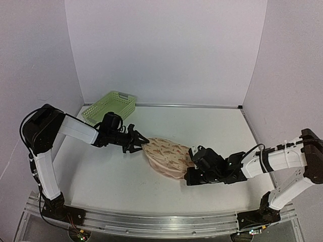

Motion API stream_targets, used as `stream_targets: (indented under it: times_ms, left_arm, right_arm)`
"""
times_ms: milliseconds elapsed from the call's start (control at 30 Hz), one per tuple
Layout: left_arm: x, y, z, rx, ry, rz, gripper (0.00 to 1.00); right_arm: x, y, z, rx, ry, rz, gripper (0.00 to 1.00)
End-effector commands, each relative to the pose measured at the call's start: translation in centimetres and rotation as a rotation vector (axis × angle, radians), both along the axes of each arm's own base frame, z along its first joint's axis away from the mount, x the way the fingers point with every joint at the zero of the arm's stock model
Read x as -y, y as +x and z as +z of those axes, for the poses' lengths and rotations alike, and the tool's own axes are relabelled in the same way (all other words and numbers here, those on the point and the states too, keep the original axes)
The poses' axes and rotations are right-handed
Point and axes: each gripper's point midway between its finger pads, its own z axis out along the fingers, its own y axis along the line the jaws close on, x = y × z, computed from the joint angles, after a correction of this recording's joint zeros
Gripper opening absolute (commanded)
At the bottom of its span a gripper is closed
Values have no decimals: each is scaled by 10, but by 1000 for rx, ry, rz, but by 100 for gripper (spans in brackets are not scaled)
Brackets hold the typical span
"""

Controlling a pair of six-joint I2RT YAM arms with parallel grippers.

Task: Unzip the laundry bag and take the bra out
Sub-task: Adjust the laundry bag at the center of the board.

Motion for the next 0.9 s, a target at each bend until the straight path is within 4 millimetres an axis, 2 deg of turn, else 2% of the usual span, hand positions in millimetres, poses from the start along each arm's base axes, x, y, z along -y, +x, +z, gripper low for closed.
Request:
stream_targets:
  times_ms: [0, 67, 200, 333, 533, 667, 867]
  left_arm:
    - [-6, 27, 5, 84, 118, -27, 43]
    - [-18, 33, -2, 103, 253, -21, 48]
    - [-37, 35, 5, 151, 357, 5, 58]
    - [-48, 23, 12, 149, 373, 21, 63]
    - [-63, 0, 32, 160, 350, 58, 66]
    - [-58, -21, 44, 158, 276, 56, 68]
    - [-30, -50, 45, 133, 184, 23, 70]
  right_arm:
    - [-27, 9, 18, 1, 92, -21, 0]
    - [-32, 10, 15, -15, 94, -27, 0]
    - [-49, 15, 12, -42, 107, -31, 0]
    - [-70, 17, 11, -72, 140, -10, 0]
    - [-100, 23, 14, -88, 164, 31, 0]
    - [-122, 26, 19, -102, 192, 68, 0]
    - [-140, 32, 29, -92, 220, 92, 0]
